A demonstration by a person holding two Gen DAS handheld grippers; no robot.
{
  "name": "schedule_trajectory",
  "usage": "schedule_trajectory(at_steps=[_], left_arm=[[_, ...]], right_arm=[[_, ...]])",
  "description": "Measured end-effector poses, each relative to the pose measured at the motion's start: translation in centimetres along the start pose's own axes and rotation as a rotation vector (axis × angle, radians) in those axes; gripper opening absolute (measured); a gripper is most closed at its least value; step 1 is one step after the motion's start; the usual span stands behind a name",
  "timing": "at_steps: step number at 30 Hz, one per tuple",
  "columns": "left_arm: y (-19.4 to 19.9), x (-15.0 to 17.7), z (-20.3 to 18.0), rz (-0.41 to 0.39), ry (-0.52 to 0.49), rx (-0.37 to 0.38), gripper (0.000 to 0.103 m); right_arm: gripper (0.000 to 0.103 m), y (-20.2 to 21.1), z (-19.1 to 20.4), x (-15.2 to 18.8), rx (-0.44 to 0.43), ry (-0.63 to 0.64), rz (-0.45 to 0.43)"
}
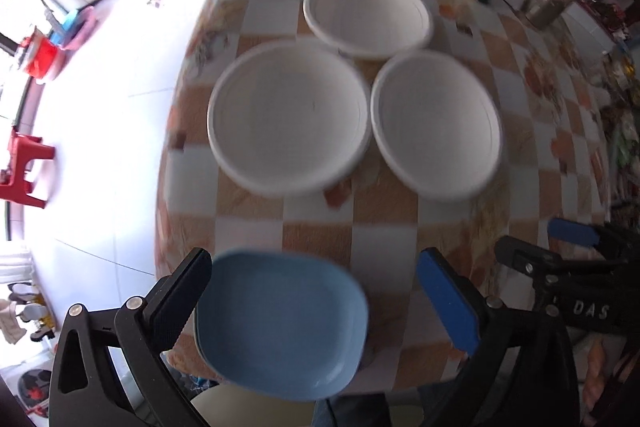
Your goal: Organize plates and bowls
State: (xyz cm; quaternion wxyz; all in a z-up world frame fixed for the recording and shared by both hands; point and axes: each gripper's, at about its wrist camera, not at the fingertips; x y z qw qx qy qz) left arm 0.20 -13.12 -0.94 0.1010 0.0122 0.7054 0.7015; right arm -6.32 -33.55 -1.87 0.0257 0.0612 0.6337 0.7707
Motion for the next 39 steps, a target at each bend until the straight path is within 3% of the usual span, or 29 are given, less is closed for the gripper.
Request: schedule_trajectory(at_steps=[6,13,20,24,27,39], left_arm=[[-1.3,-4.0,-2.1,-0.043,0.035,-0.118,0.103],[-4.1,-6.9,-2.9,-0.067,0.057,-0.254,0.103],[-6.5,-8.8,-3.9,-0.087,-0.017,-0.412,0.103],[-7.5,-9.3,-4.8,-0.108,-0.073,-0.457,0.103],[-7.7,-9.4,-5.4,-0.110,-0.094,-0.456,0.103],[-8.0,-8.7,-10.8,-0.082,-0.218,-0.386,0.103]], right_arm=[[0.090,0.8,-1.3,-3.4,0.039,-0.026,-0.042],[0.090,-1.2,-1.5,-7.4,0.081,-0.038,-0.054],[0.090,-3.5,-0.6,-9.9,0.095,0.014,-0.056],[0.090,-4.9,-0.3,-10.8,0.101,0.029,-0.053],[0.090,-5.3,-0.9,-10.9,0.070,0.026,-0.056],[0.090,-4.8,-6.8,-9.0,0.098,-0.003,-0.033]])
Point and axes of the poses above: each gripper's, at about its wrist camera, not at the fingertips, and y roughly against the way its jaws point, z to its left, x to its underside, and after that the axes turned 2 degrees about x, right-handed
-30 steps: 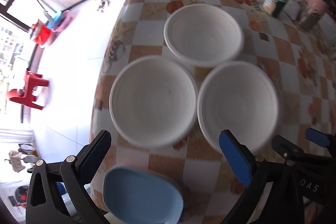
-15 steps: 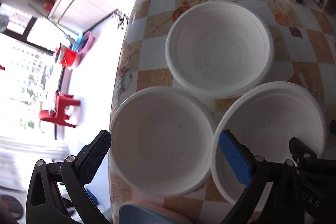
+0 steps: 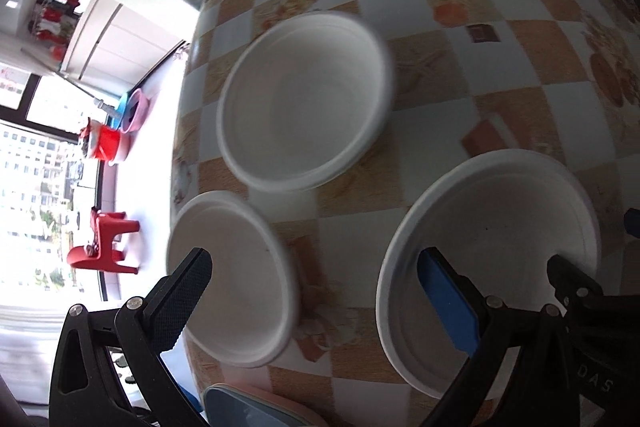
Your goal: Organize plates and bowls
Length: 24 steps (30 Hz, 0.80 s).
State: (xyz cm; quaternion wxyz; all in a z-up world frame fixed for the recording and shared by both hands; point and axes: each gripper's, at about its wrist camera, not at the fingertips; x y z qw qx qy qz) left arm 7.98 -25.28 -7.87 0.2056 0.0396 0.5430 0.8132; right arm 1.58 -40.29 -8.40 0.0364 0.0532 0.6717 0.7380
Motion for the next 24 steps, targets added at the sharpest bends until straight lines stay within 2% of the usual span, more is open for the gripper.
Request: schedule_trajectory(at_steps=[4,8,9,11,12,13,14,15,18,22,24], left_arm=[[0.5,0.0,-1.9,0.004,-0.020,0.051,0.101],[0.4,-0.2,-3.5,0.053,-0.018,0.171,0.088],[0.3,-0.2,-3.8,0.064,-0.015,0.203,0.084],[0.1,-0.3,-4.5,0.091,-0.006,0.269,0.067],[0.0,-0.3,-4.8,0.103,-0.003,0.290,0.061],[-0.2,-0.2,-5.0,0.117,0.000,0.313,0.049],[-0.3,-0.2,-5.3,0.132,0.004,0.341,0.040],[-0.2,-0.1,-5.5,0.129,0.010,0.360,0.036],[0.7,0.3,-6.7,0.118,-0.020,0.360,0.035],[1.8,1.7,-8.2,0.132,-0.054,0.383,0.034],[2.5,2.8,-9.3,0.142,-0.073,0.405,0.034]], right_arm=[[0.090,0.1,-2.5,0.9,-0.004,-0.022,0.009],[0.090,0.0,-4.3,2.0,-0.022,-0.041,0.013],[0.085,0.2,-4.4,2.2,-0.021,-0.037,0.003],[0.072,0.6,-4.8,2.4,-0.047,-0.038,-0.016],[0.063,0.8,-4.9,2.5,-0.075,-0.046,-0.021],[0.051,0.9,-5.2,2.4,-0.110,-0.055,-0.023],[0.045,0.9,-5.3,2.3,-0.168,-0.070,-0.018],[0.033,1.1,-6.2,2.3,-0.205,-0.080,-0.011],[0.014,0.9,-6.4,1.6,-0.252,-0.090,0.009],[0.013,0.6,-5.9,3.3,-0.235,-0.087,0.014],[0.013,0.6,-6.9,4.5,-0.232,-0.091,0.023]])
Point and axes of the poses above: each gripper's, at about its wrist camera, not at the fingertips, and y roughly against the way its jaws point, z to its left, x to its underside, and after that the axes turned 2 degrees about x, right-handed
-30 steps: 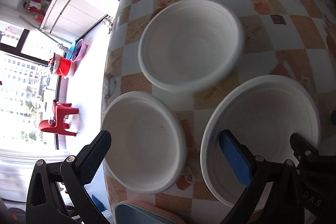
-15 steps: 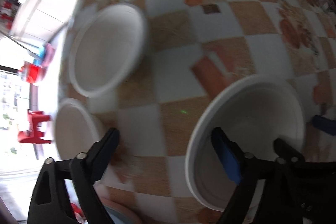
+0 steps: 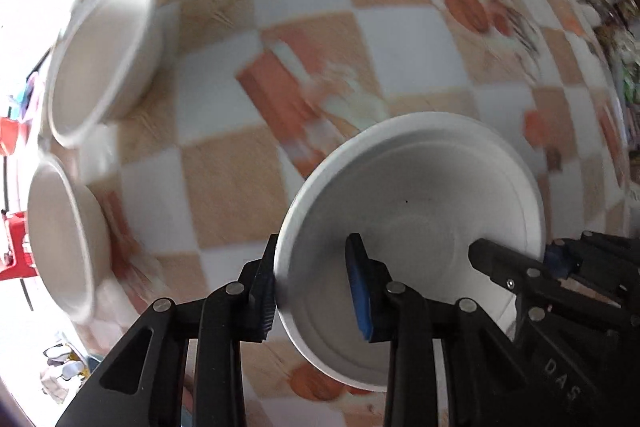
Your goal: Organize plates and bowls
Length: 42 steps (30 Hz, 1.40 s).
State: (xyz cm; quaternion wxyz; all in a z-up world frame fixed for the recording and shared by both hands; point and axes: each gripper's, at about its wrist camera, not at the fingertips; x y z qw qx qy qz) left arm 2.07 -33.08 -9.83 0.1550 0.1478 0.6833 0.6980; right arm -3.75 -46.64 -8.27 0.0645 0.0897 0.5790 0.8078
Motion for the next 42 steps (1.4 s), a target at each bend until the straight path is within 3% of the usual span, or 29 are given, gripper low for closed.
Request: schedule_trajectory(at_steps=[8,9,14,16,18,19,20,21,22,23,24,29,33,38,42], left_arm=[[0.4,5.3,-6.6,0.037,-0.147,0.032,0.034],[0.4,5.9,-7.5,0.042,-0.169,0.038,0.034],[0.8,8.0,-11.5,0.034,-0.266,0.063,0.034],[1.1,8.4,-12.9,0.016,-0.282,0.072,0.042],[1.8,8.8,-13.3,-0.015,-0.293,0.059,0.062],[2.0,8.9,-13.3,-0.030,-0.298,0.047,0.079],[2.4,9.0,-13.2,-0.049,-0.301,0.040,0.081],[2.8,9.2,-13.0,-0.061,-0.302,0.036,0.081],[2.9,9.1,-12.9,-0.060,-0.302,0.036,0.081],[3.1,9.3,-12.5,-0.054,-0.296,0.038,0.081],[3.2,9.4,-12.1,-0.048,-0.287,0.038,0.081],[4.2,11.0,-9.5,-0.014,-0.242,0.105,0.082],[5.3,12.7,-8.5,-0.015,-0.255,0.109,0.082],[7.1,13.1,-9.0,-0.055,-0.237,0.143,0.082],[8.2,12.4,-5.2,-0.101,-0.224,0.145,0.082]], right_arm=[[0.014,0.9,-3.6,5.5,0.042,-0.066,0.045],[0.014,1.6,-3.9,7.5,0.055,-0.072,0.045],[0.015,2.3,-5.6,9.7,0.103,-0.123,0.038],[0.015,2.3,-6.2,10.0,0.108,-0.148,0.038],[0.015,1.5,-7.3,10.8,0.125,-0.164,0.038],[0.015,1.5,-7.6,10.6,0.121,-0.171,0.037],[0.016,1.5,-7.8,10.6,0.120,-0.181,0.036],[0.030,1.6,-7.9,10.6,0.138,-0.192,0.036],[0.059,2.0,-8.3,10.8,0.156,-0.201,0.029],[0.072,2.6,-8.6,10.9,0.165,-0.209,0.008],[0.076,3.2,-8.8,11.0,0.168,-0.216,-0.017],[0.076,5.9,-10.1,11.1,0.205,-0.266,-0.068],[0.077,7.9,-10.7,10.2,0.232,-0.274,-0.095],[0.077,7.6,-8.4,9.6,0.229,-0.266,-0.084],[0.077,8.5,-5.5,8.6,0.233,-0.225,-0.108]])
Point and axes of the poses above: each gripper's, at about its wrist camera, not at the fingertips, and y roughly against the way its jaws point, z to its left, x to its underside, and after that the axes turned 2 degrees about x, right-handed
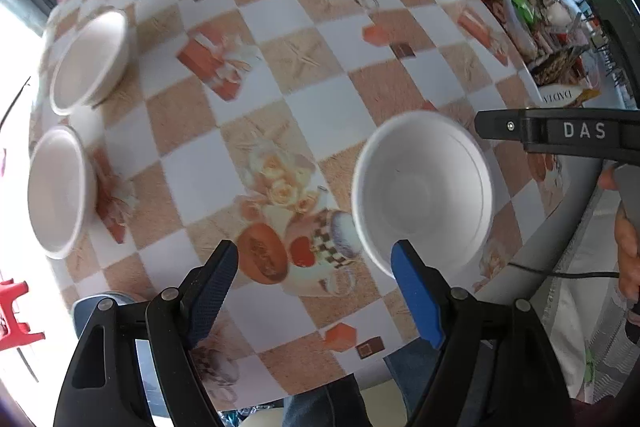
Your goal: Organize plates and bowls
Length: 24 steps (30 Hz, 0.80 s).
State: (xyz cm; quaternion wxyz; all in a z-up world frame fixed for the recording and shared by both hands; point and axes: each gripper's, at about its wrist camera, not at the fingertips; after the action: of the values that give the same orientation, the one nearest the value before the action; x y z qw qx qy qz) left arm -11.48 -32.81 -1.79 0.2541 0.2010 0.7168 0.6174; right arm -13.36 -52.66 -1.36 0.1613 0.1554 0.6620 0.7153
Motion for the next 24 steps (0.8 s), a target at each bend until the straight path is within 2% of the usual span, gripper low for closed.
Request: schedule_trajectory(at_steps=[1,2,7,11,16,20,24], left_arm=[[0.4,0.1,0.7,-0.003,0.013,-0.010,0.082],[0.6,-0.4,3.7,-0.005,0.028,-0.016,0.082],[1.8,-0.3,9.6,-0.032,0.146,-0.062,0.082],[3.2,-0.7,14.6,-0.058,0.232,-0.139,0.082],[4.3,-0.8,22.1,-0.075,0.393,-0.223,0.082],[4.1,-0.5,27.0,-0.070,0.502,-0.275,0.082],[3.4,-0.1,30.2,-0.058,0.577,-0.300,0.082]], right_arm=[[0.077,0.3,0.6,-0.3,-0.008,0.010,0.000],[0.077,0.4,0.8,0.6,-0.011,0.014,-0.003],[0.077,1.6,5.4,-1.3,-0.046,0.053,-0.025],[0.077,2.1,10.7,-3.9,-0.087,0.121,-0.026],[0.077,1.8,17.9,-5.0,-0.136,0.225,-0.009],[0.077,0.7,23.3,-5.6,-0.153,0.284,0.011],[0.077,-0.4,28.2,-6.2,-0.170,0.333,0.017]])
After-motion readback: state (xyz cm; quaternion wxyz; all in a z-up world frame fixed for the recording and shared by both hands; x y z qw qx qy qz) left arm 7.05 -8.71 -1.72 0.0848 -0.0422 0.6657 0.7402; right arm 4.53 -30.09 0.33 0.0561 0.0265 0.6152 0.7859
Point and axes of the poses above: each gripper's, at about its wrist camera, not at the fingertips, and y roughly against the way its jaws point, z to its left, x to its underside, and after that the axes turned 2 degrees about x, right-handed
